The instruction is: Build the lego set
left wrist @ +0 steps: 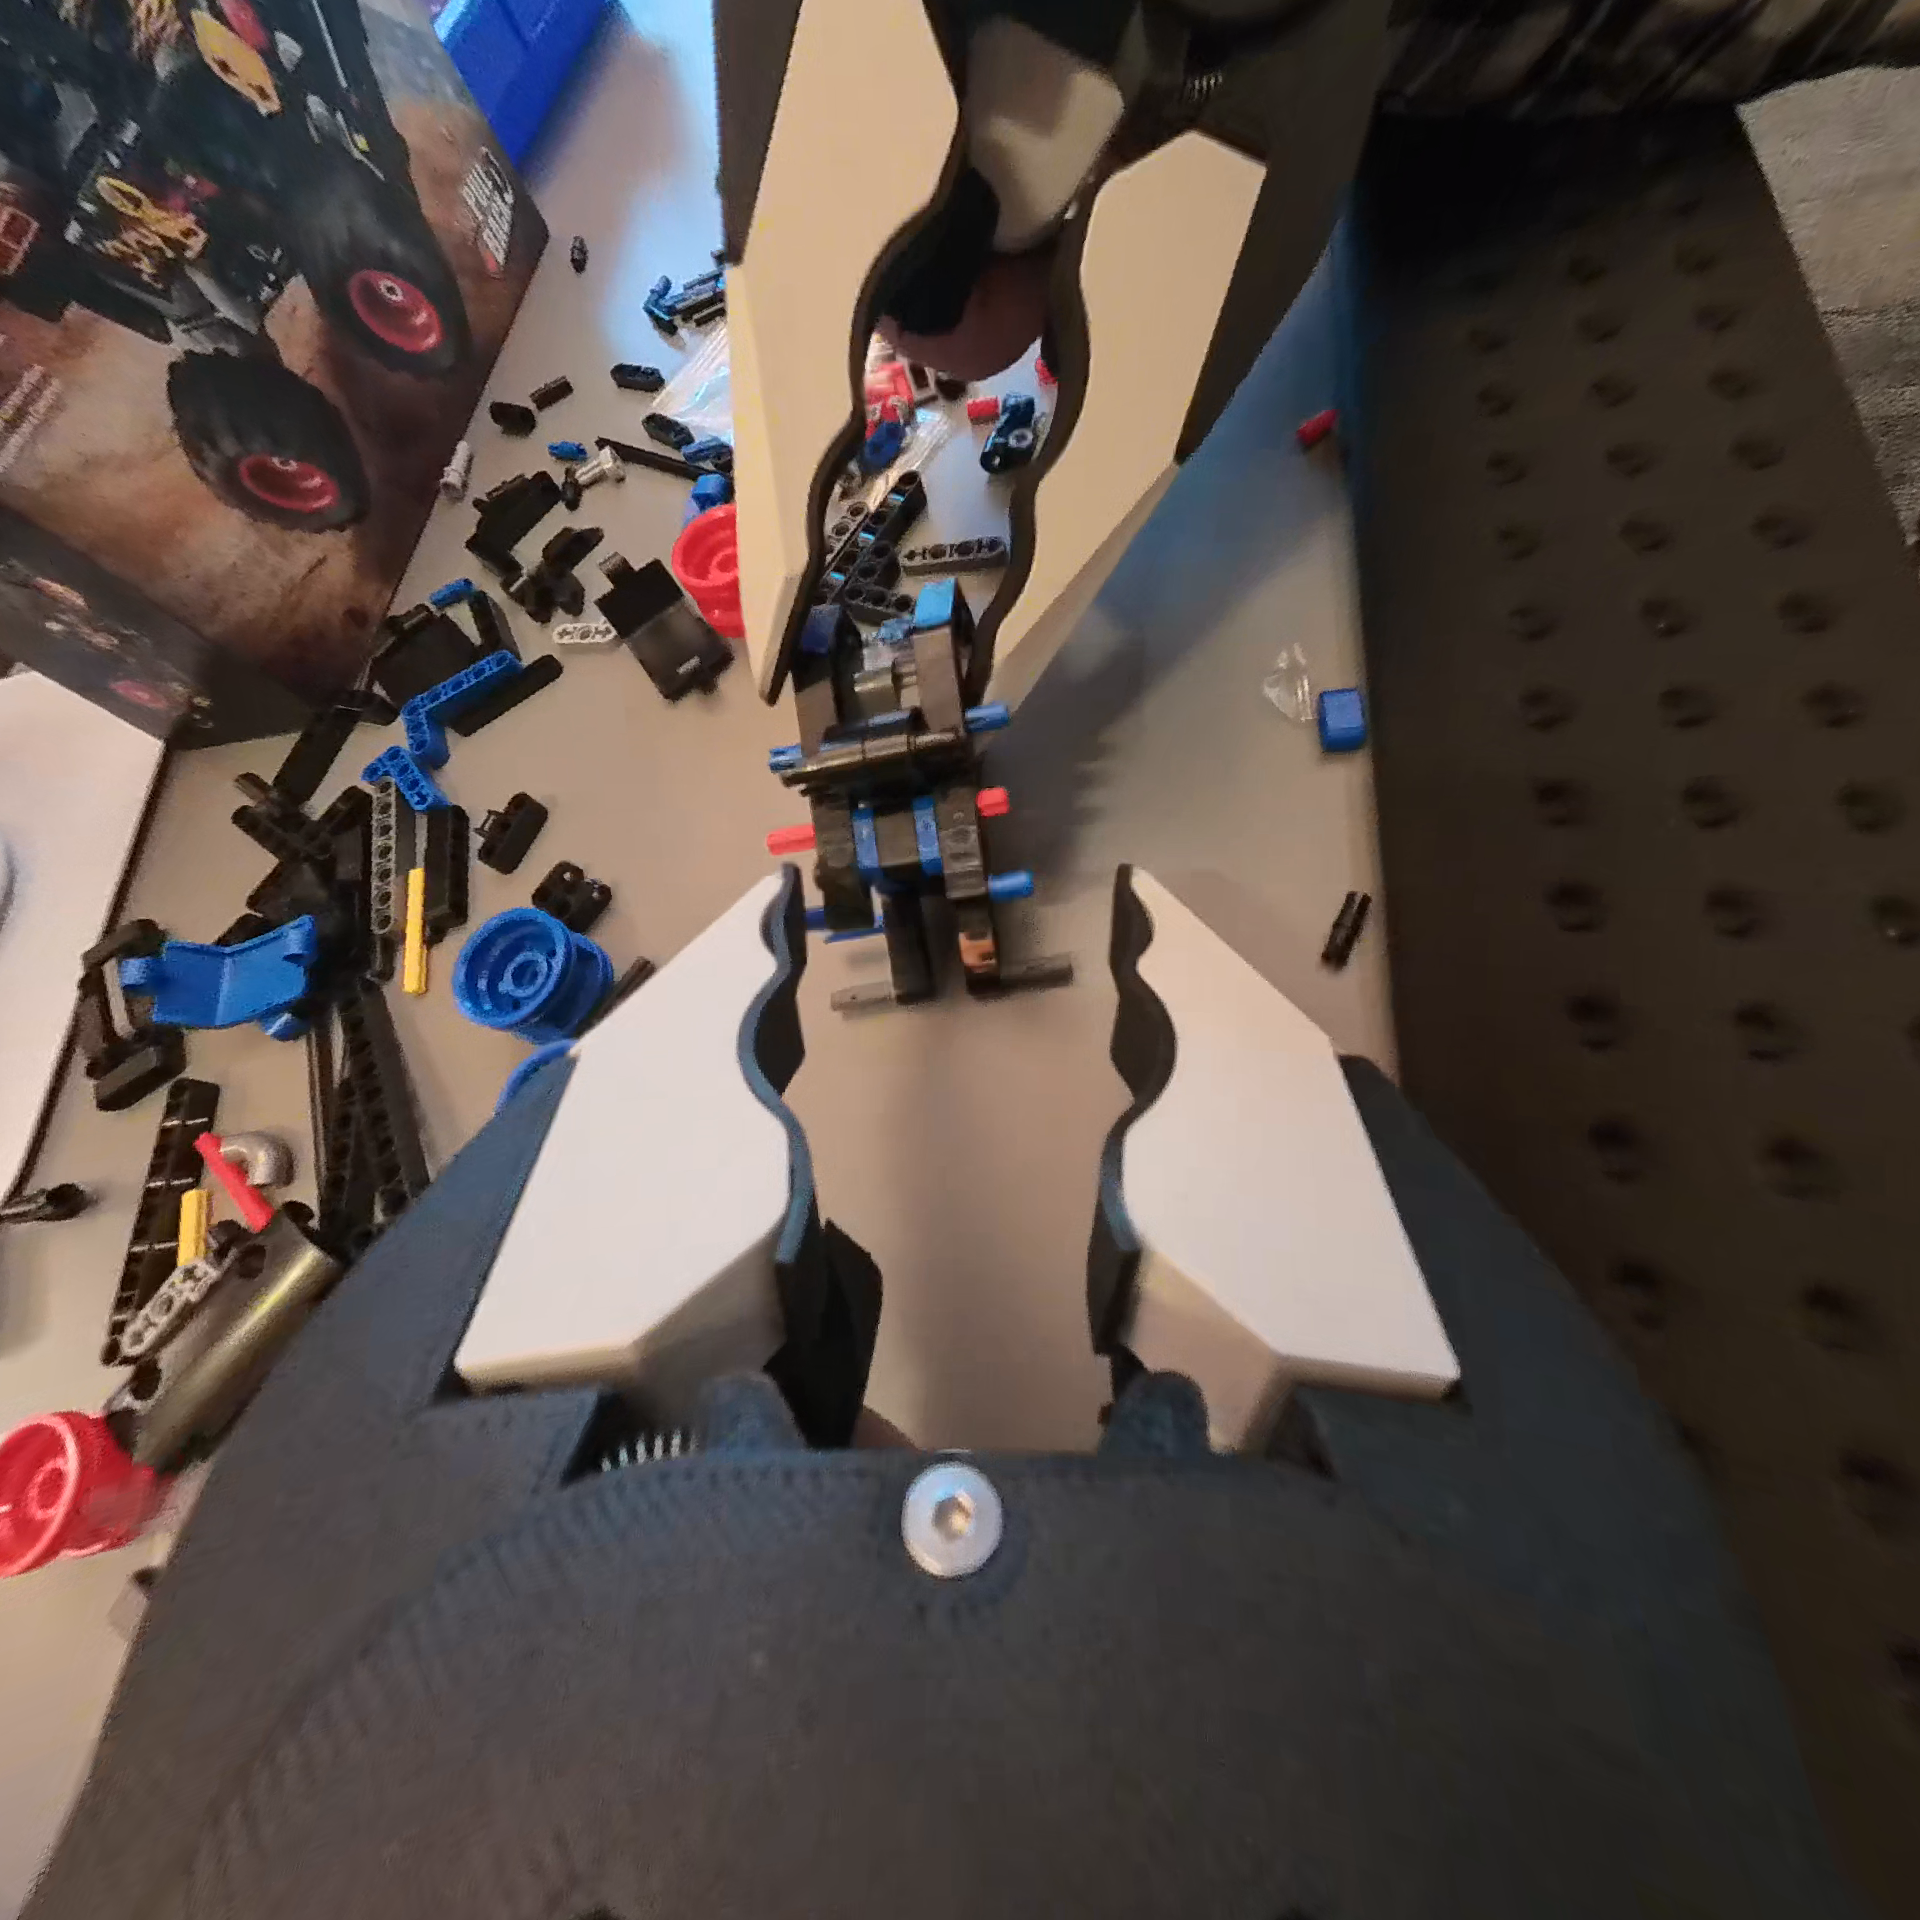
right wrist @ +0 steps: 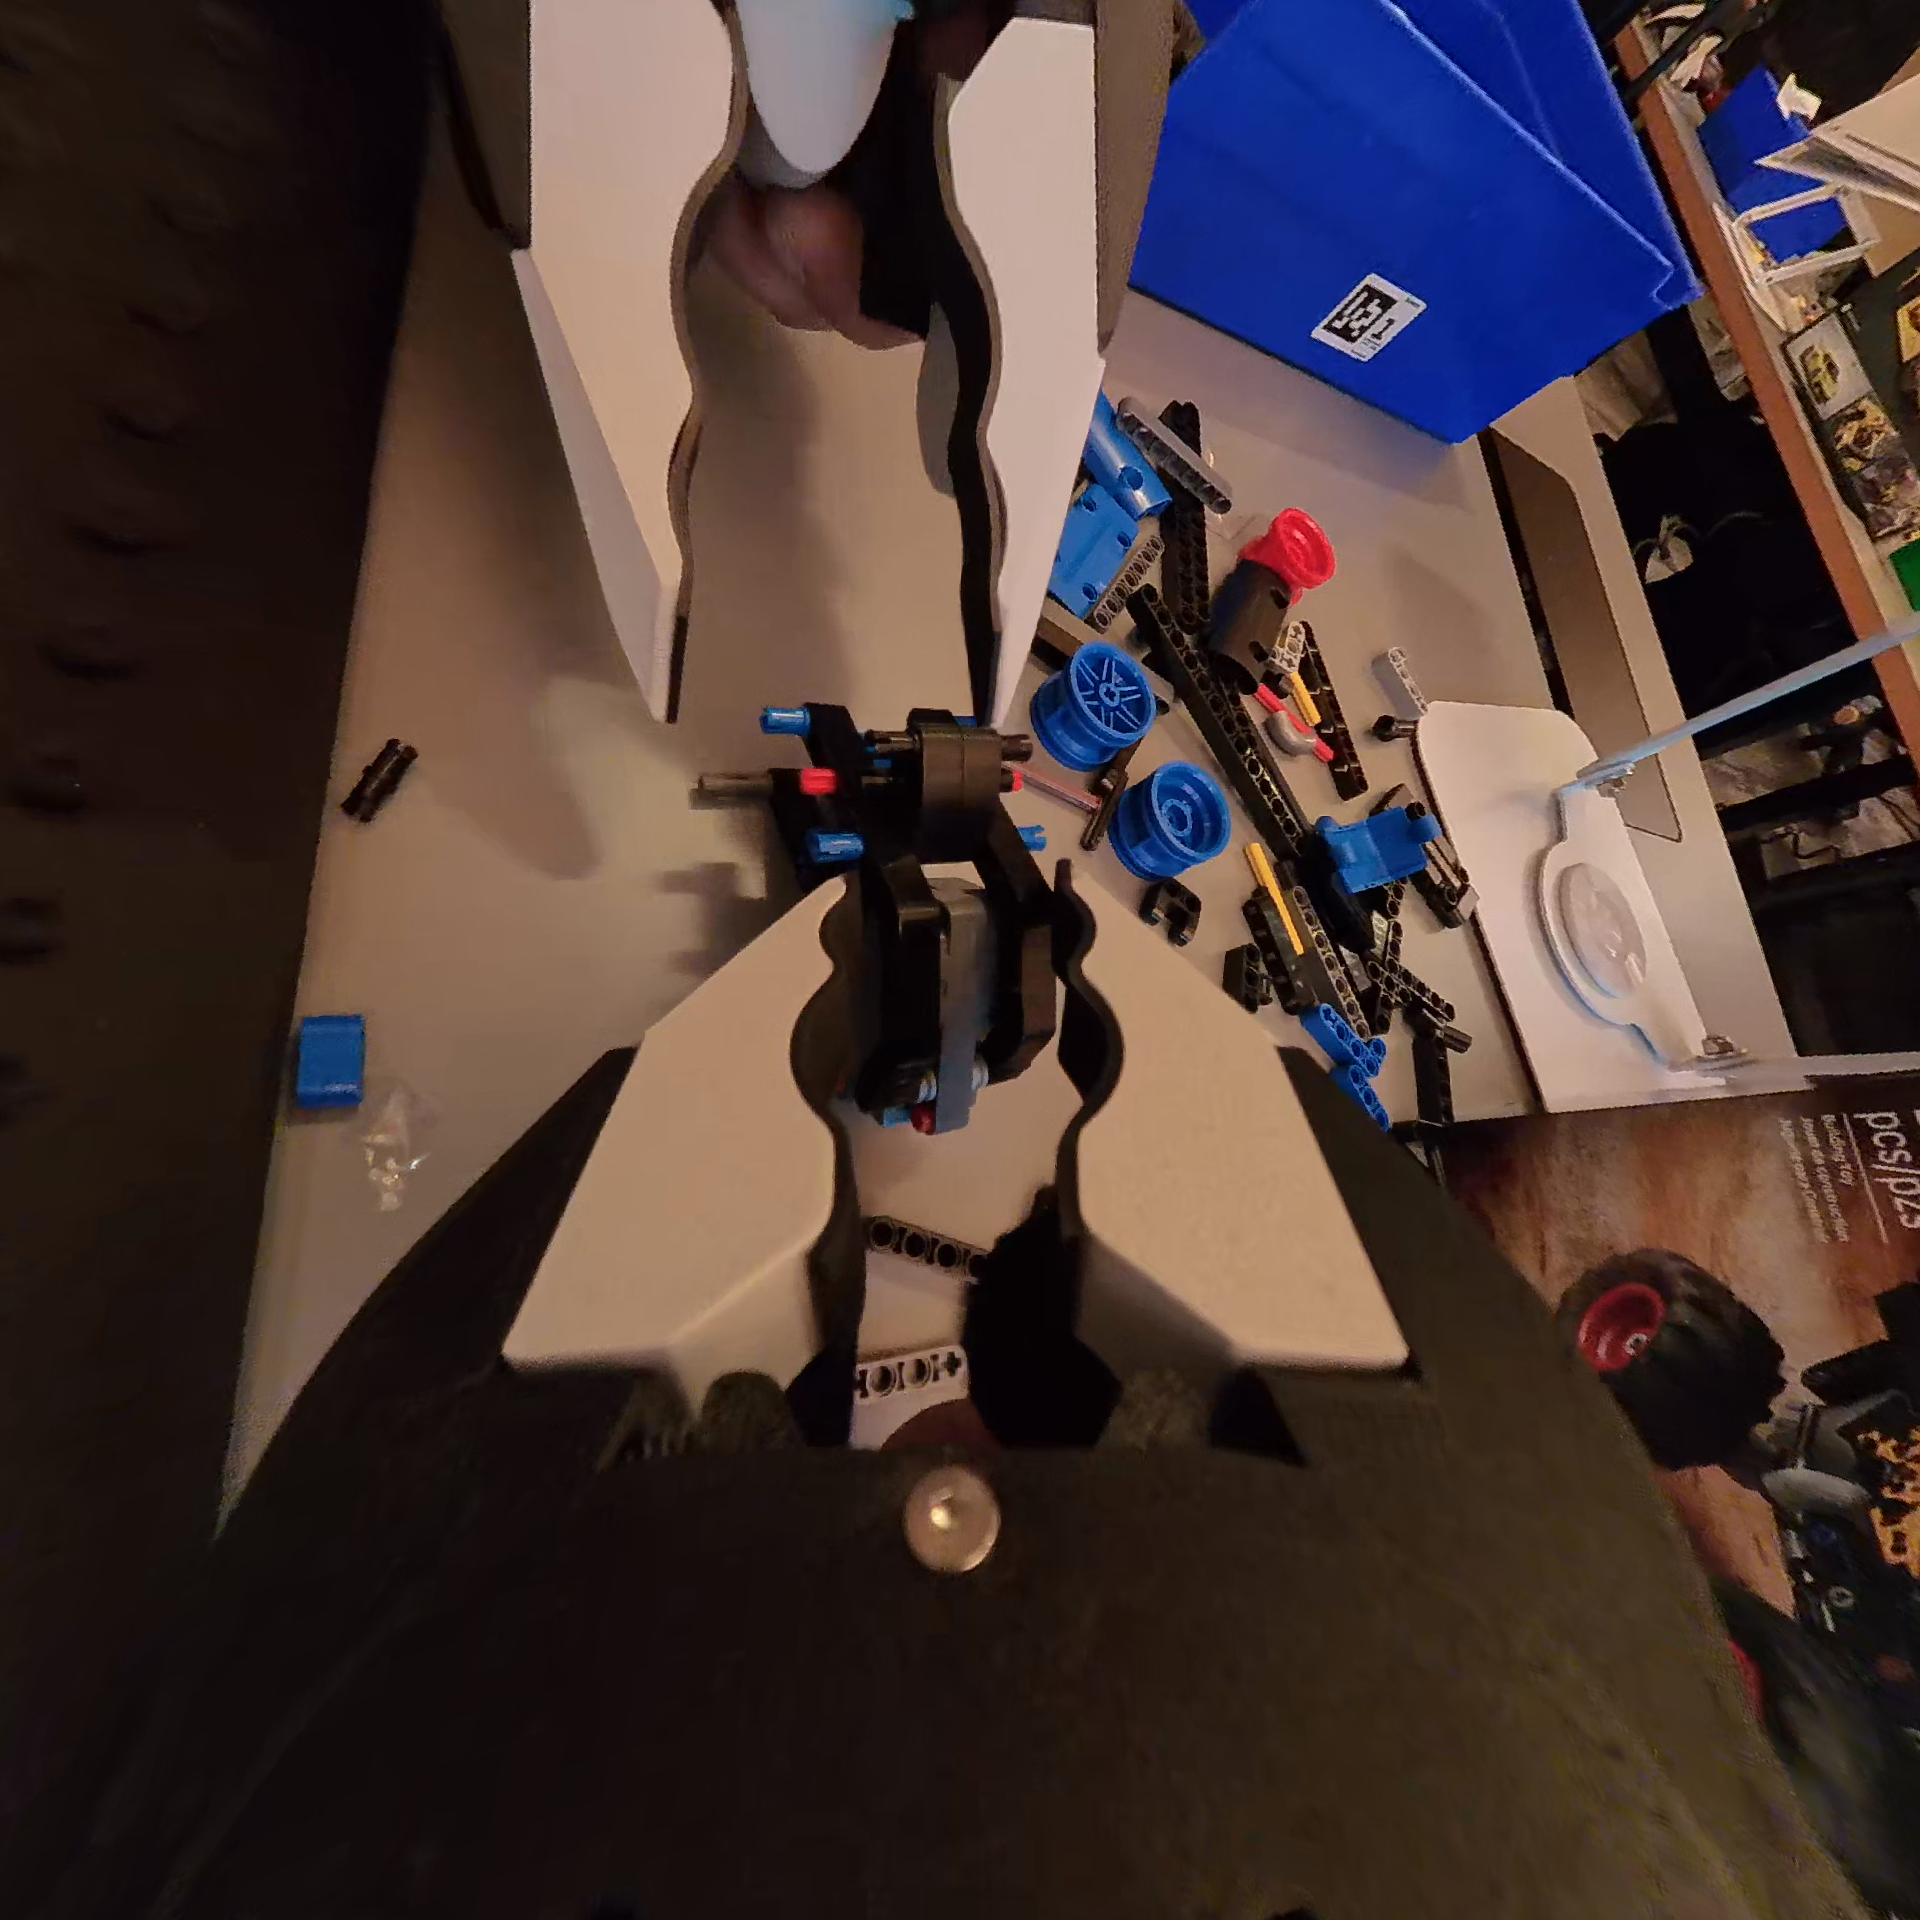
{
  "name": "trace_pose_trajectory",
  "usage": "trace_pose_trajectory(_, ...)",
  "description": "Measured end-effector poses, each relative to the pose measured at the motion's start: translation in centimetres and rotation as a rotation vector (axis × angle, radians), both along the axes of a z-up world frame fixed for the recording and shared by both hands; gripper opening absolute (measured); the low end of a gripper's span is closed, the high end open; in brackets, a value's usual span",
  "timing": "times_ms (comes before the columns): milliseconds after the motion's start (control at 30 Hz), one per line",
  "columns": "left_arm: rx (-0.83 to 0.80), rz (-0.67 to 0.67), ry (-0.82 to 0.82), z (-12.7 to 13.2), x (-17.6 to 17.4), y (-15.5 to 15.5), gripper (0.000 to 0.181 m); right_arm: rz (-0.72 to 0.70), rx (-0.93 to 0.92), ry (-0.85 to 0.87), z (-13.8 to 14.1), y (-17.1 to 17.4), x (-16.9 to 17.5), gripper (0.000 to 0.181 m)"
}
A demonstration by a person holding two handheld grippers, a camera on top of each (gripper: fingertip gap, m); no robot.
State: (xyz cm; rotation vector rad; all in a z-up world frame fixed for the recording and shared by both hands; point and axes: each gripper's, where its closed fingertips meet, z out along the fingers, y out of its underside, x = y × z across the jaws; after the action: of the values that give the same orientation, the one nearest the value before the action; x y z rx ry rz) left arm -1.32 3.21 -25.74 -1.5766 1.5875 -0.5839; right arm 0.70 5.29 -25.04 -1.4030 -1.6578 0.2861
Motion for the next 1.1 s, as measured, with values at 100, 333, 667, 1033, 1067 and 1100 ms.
trace_pose_trajectory(100, -0.026, 0.031, -0.007, 0.4, 0.7, 0.1, 0.050, -0.010, 0.012, -0.009, 0.0, 0.0, -0.1, 0.035)
trace_pose_trajectory(333, -0.039, 0.152, 0.075, 0.3, 0.5, 1.4, 0.039, -0.022, 0.017, -0.017, -0.1, 0.1, -0.1, 0.034)
trace_pose_trajectory(667, -0.050, 0.167, 0.160, -0.6, 0.3, 1.4, 0.039, -0.028, 0.007, -0.015, -0.1, 0.2, -0.2, 0.034)
trace_pose_trajectory(1033, -0.052, 0.187, 0.077, -0.4, 0.7, 1.6, 0.030, -0.044, 0.018, -0.033, -0.2, 0.4, -0.1, 0.035)
trace_pose_trajectory(1067, -0.046, 0.188, 0.069, -0.3, 0.7, 1.6, 0.030, -0.043, 0.014, -0.030, -0.2, 0.4, -0.1, 0.035)
trace_pose_trajectory(1100, -0.039, 0.189, 0.061, -0.3, 0.7, 1.6, 0.030, -0.042, 0.015, -0.030, -0.2, 0.4, -0.1, 0.035)
